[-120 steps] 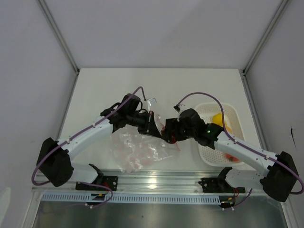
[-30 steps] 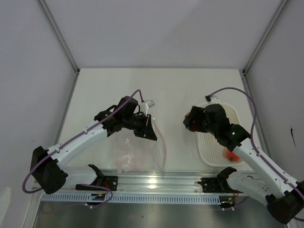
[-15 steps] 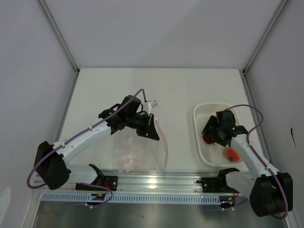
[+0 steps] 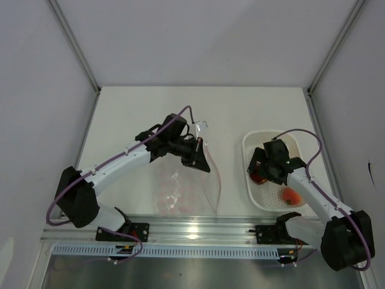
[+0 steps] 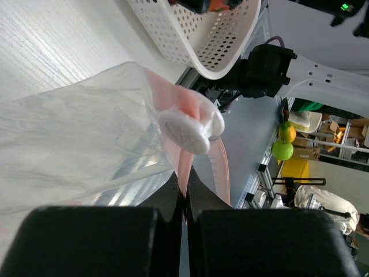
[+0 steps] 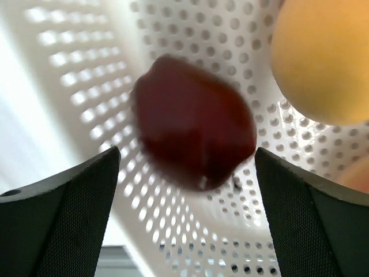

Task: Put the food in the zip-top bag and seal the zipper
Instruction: Place the fake fruit in the bin, then open the zipper of the food storage bag.

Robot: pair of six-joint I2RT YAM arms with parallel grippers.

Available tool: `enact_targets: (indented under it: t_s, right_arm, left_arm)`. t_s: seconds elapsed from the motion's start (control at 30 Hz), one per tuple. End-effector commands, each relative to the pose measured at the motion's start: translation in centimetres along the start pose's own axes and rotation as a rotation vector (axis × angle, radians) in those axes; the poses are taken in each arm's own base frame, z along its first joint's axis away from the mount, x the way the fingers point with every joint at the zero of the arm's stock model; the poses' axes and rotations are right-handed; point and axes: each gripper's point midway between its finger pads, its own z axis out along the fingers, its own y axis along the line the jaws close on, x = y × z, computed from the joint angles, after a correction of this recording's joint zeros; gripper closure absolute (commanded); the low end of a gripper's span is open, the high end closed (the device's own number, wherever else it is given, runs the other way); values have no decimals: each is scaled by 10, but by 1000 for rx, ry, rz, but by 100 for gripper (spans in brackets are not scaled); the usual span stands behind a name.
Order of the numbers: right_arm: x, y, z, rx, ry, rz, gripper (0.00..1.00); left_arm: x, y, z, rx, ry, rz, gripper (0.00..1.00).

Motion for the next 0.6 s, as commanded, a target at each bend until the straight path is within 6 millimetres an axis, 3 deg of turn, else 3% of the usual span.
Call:
enact_targets:
  t_s: [0.0,0.07,0.13,0.23,0.47,0.57]
  right_arm:
    - [-39,38,-46,-77,-173,-121,1]
    - [-45,44,-67,-78,-227,-148,1]
    - [-50,68,-93,-175,-265,-192,1]
    - [-36,115,-120,-405,-249,-305,1]
    - [-7,160,-148,-679,-203,-443,1]
    - [3,175,-157,-775,-188,-489,7]
  left_arm:
    - [-13,-18,0,50,-7,33,100]
    - [-16,-19,2,48,-5,35,99]
    - [-18,-17,4,43,-3,31,99]
    - [-20,-18,4,43,-3,32,100]
    - [-22,-17,6,38,5,29,99]
    - [-22,-16,6,35,8,29,99]
